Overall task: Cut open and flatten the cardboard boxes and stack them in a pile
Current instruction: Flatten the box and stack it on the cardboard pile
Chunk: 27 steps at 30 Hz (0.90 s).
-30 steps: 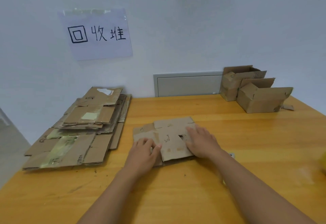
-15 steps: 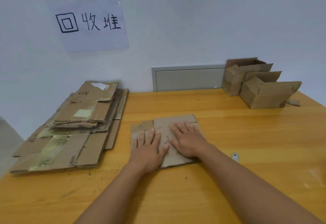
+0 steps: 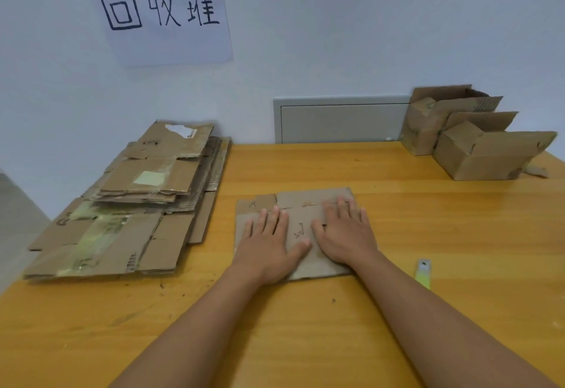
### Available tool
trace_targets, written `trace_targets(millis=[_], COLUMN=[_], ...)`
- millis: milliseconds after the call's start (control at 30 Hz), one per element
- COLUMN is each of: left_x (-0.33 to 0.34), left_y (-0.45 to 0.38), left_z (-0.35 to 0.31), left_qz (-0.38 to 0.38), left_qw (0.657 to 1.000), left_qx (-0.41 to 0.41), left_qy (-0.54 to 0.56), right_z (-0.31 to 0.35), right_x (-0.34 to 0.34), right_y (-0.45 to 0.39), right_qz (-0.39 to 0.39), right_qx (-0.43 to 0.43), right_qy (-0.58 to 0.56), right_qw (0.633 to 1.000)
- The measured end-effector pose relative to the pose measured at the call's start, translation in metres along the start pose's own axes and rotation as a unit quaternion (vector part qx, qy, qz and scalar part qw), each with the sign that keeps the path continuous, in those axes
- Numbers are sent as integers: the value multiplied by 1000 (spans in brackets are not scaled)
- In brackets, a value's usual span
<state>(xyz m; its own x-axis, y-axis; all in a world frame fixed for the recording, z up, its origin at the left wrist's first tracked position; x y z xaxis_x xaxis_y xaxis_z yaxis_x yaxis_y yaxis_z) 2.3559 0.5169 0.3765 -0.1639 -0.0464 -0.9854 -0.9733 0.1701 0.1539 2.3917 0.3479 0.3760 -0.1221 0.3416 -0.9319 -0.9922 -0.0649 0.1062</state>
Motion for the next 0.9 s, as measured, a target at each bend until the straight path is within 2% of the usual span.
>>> trace_targets(millis=[267,333,400,500,600,767,900], left_x=[-18,-26,-30,-26,-20,-9,-1], left_y=[-6,-11,-11,-5,1,6,7], left_z=[12,20,25,27,20,19,20], left_qz=[43,13,-37,-80,-66,-22,-26], left_qw=[998,997,996,996,997,999,999], left_qx=[19,-4,-26,-34,-35,-24,-25], left_qy=[-35,-75,-71,-22,22,35,17], right_z=[4,7,17,39,40,29,26], right_x=[-19,-31,-35,-30,-22,11,21], right_y=[10,24,44,67,57,32,29], right_qz=[36,37,37,3,-34,69,51], right_qx=[15,20,-11,-98,-141,-119,-114], right_qy=[44,94,122,106,66,0,-2], right_qw=[998,995,992,989,987,990,992])
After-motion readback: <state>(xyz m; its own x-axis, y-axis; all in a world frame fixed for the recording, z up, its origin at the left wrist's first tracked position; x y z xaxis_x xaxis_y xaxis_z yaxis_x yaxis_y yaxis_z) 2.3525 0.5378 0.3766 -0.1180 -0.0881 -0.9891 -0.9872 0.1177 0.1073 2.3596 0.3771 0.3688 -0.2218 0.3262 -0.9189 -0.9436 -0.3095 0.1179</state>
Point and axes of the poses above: each hand's wrist, its own y-axis away from the middle knuckle, its own x-axis out of the palm, z = x × y, the point moved 3 cm from there along -y, towards the middle knuckle, and after that the axes turned 7 degrees about -y, right-handed, at the moved point
